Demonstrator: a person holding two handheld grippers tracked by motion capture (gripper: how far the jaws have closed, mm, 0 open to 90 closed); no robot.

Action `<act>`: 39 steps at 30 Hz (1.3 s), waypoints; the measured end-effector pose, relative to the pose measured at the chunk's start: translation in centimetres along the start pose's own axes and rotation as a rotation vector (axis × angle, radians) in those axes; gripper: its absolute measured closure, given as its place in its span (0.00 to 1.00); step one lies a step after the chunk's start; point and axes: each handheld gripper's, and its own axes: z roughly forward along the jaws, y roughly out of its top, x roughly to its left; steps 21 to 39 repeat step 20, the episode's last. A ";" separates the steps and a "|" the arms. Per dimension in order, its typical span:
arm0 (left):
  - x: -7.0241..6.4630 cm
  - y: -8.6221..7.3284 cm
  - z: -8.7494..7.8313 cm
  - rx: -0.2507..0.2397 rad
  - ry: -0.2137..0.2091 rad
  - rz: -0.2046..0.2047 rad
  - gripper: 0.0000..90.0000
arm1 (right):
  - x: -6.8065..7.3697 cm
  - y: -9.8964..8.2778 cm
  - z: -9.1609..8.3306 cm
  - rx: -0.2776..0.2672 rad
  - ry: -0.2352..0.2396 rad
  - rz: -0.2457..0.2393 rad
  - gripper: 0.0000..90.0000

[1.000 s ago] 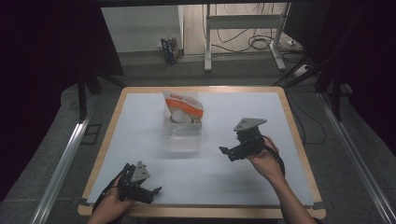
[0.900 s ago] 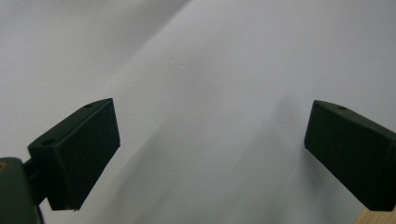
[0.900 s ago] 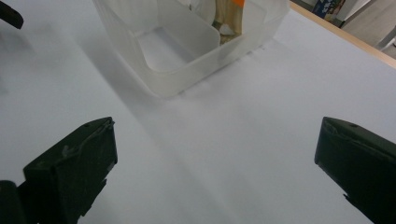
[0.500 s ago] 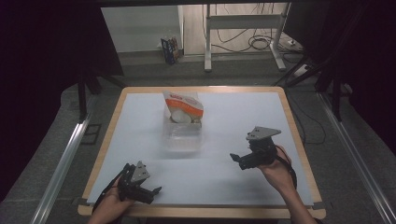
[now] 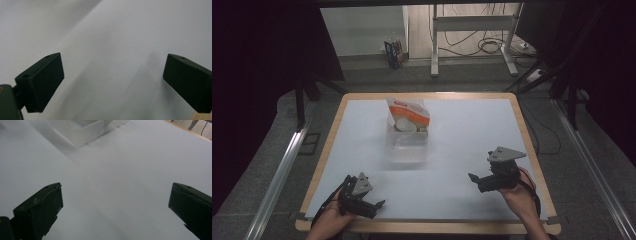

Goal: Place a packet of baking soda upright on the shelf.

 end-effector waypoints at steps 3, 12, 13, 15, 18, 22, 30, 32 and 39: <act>0.0 0.0 0.0 0.000 0.000 0.000 0.04 | 0.0 -0.4 -0.3 0.000 -0.009 0.005 0.00; 0.0 0.0 0.0 0.000 0.000 0.002 0.04 | -0.3 -2.8 -0.8 0.025 -0.043 0.040 0.00; 0.0 0.0 0.0 0.000 0.000 0.002 0.04 | -0.4 -3.0 -0.8 0.031 -0.048 0.040 0.00; 0.0 0.0 0.0 0.000 0.001 0.002 0.04 | -0.4 -3.4 -0.8 0.045 -0.056 0.037 0.00; 0.0 0.0 0.0 -0.001 0.001 0.003 0.04 | -0.5 -3.7 -0.7 0.054 -0.053 0.040 0.00; -0.1 0.0 0.0 -0.001 0.002 0.005 0.04 | -0.4 -3.7 -0.6 0.057 -0.058 0.038 0.00; -0.1 0.0 0.0 -0.001 0.002 0.005 0.04 | -0.4 -3.7 -0.6 0.057 -0.058 0.038 0.00; -0.1 0.0 0.0 -0.001 0.002 0.005 0.04 | -0.4 -3.7 -0.6 0.057 -0.058 0.038 0.00; -0.1 0.0 0.0 -0.001 0.002 0.005 0.04 | -0.4 -3.7 -0.6 0.057 -0.058 0.038 0.00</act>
